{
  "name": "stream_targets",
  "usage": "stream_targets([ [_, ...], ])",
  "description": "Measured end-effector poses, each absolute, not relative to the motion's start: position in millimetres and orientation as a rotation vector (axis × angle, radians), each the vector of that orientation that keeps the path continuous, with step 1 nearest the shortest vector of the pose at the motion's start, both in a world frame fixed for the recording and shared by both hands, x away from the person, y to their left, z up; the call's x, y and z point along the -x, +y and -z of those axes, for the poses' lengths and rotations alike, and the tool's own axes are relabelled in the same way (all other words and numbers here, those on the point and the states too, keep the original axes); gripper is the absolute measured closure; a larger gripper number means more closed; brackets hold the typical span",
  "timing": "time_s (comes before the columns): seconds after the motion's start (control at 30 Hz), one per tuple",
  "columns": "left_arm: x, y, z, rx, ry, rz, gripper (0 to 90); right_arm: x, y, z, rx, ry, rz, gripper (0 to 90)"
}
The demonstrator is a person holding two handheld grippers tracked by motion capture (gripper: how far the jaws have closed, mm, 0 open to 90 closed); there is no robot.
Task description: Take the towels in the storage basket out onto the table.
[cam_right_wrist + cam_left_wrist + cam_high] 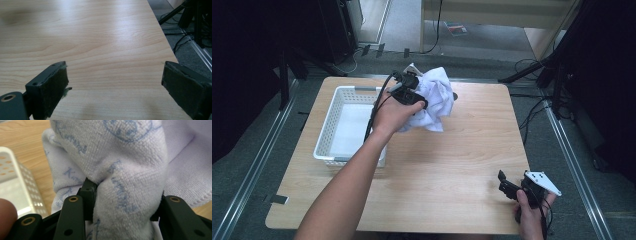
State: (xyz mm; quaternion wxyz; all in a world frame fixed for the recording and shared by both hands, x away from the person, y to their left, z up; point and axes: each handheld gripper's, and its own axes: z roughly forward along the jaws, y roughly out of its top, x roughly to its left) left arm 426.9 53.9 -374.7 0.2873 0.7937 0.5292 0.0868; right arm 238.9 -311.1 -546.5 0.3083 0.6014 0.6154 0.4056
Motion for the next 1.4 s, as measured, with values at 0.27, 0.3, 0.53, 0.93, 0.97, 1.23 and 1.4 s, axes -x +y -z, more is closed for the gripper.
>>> stream_targets([
  [0.27,-432,33,399,-2.127,1.435,-0.175,54.5,-239,-311,546,-1.593,1.625,-1.074,7.2],
  [0.3,-432,30,403,-2.130,1.439,-0.164,54.5,-240,-311,546,-1.592,1.625,-1.076,7.2],
  [0.53,-434,16,433,-2.152,1.458,-0.126,54.2,-240,-311,546,-1.595,1.621,-1.080,7.2],
  [0.93,-435,5,472,-2.214,1.466,-0.078,47.0,-241,-312,547,-1.598,1.618,-1.085,7.2],
  [0.97,-434,3,475,-2.219,1.465,-0.067,44.8,-241,-312,547,-1.599,1.618,-1.086,7.2],
  [1.23,-429,-9,477,-2.236,1.470,-0.078,9.0,-241,-313,547,-1.602,1.617,-1.094,7.2],
  [1.4,-428,2,465,-2.181,1.453,-0.047,0.0,-241,-313,547,-1.601,1.618,-1.096,7.2],
])
